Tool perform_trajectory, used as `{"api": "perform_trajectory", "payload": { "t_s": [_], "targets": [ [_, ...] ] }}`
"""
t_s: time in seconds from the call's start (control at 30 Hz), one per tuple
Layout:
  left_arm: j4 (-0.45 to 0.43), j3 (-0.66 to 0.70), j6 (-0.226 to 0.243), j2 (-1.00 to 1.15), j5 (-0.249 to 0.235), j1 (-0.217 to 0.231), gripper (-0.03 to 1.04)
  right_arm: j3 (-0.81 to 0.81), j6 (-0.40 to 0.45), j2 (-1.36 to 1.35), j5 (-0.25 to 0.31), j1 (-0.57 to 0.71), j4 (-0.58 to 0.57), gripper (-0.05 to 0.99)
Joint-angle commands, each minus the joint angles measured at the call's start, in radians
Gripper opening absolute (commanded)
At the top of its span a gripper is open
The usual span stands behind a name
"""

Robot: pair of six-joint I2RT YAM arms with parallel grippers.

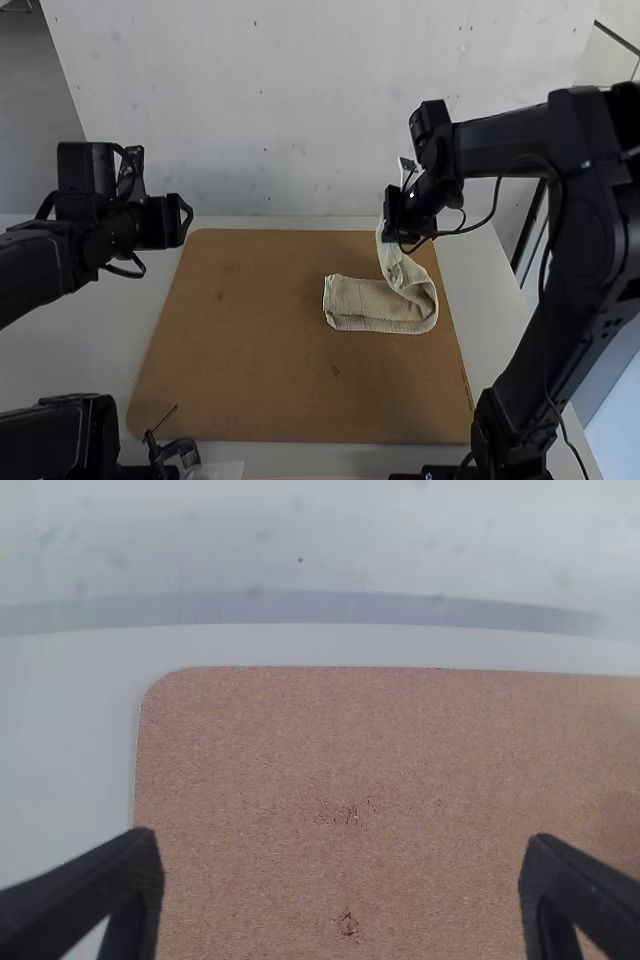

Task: Fold the towel.

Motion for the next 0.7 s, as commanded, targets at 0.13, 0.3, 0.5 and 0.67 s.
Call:
{"api": "perform_trajectory", "payload": {
  "t_s": [0.13, 0.3, 0.5, 0.67],
  "targets": [
    [0.012, 0.001, 0.019, 0.011, 0.024, -0.007, 0.80, 0.012, 0.062, 0.074, 0.041, 0.077, 0.056, 0.02],
    [0.020, -0.003, 0.030, 0.022, 0.024, 0.001, 0.82, 0.046, 0.093, 0.134, 0.053, 0.111, 0.077, 0.02],
    [0.024, -0.011, 0.053, 0.027, 0.024, 0.003, 0.85, 0.073, 0.116, 0.172, 0.069, 0.140, 0.093, 0.02],
    [0.024, -0.013, 0.065, 0.037, 0.026, 0.015, 0.85, 0.112, 0.150, 0.210, 0.070, 0.171, 0.099, 0.02]
  ]
}}
